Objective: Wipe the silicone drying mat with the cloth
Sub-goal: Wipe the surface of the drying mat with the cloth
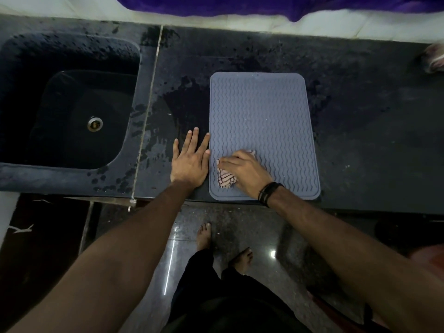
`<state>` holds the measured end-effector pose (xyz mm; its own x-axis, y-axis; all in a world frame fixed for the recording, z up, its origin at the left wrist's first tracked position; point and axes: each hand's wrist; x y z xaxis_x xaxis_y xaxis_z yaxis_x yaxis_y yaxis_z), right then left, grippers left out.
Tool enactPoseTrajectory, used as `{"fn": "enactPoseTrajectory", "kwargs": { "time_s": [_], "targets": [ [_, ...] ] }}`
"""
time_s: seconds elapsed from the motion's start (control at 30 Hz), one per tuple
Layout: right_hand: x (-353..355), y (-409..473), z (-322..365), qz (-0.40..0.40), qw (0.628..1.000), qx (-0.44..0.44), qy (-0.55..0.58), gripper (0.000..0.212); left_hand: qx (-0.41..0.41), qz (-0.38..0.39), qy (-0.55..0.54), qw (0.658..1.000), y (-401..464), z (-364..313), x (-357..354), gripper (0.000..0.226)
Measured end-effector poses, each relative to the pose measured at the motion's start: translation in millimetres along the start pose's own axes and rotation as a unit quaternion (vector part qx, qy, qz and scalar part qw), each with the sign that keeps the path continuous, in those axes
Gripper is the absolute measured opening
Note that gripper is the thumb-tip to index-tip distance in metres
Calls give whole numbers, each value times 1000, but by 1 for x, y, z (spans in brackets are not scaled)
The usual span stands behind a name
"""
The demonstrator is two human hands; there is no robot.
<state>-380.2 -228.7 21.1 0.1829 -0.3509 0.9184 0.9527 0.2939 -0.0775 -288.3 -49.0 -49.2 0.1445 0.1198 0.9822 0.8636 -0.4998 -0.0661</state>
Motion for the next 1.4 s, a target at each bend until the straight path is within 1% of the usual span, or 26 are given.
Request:
{"fn": "enactPoseTrajectory", "kwargs": {
  "time_s": [0.23, 0.4, 0.57, 0.7, 0.9, 0.97, 1.07, 1.13, 1.27, 1.4],
  "targets": [
    [-4, -28, 6, 48, 998, 39, 10, 61, 1, -9, -18, 1000, 2, 1, -1, 54],
    [4, -9, 9, -9, 1000, 7, 17, 61, 1, -13, -24, 1000, 2, 0, 2, 53],
    [2, 9, 16, 20, 1000, 13, -12, 50, 4, -16, -22, 1000, 1, -1, 2, 52],
    [-4, -9, 13, 21, 998, 50, -24, 50, 6, -16, -20, 1000, 2, 0, 1, 53],
    [-10, -35, 14, 75, 991, 112, -10, 52, 8, -15, -20, 1000, 3, 1, 1, 53],
    [-10, -37, 14, 54, 992, 109, 11, 54, 10, -15, -17, 1000, 3, 1, 1, 53],
    [-7, -24, 15, -11, 998, 63, 30, 55, 7, -16, -17, 1000, 3, 1, 1, 53],
    [-4, -9, 15, -34, 999, 35, 23, 55, 7, -12, -14, 1000, 3, 0, 2, 53],
    [-9, 1, 20, -19, 999, 28, 20, 51, 12, -7, -11, 1000, 3, 0, 3, 52],
    [-14, -13, 20, -20, 998, 60, 16, 51, 9, -7, -16, 1000, 3, 0, 3, 53]
  ]
}}
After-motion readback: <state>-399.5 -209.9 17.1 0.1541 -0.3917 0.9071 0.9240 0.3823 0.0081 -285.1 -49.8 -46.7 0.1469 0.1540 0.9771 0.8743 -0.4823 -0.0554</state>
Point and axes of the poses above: each hand's wrist, its own y-axis towards the middle knuckle, its own x-axis out of the back of the hand, z = x × y, and after that the axes turned 5 degrees about y, right-handed
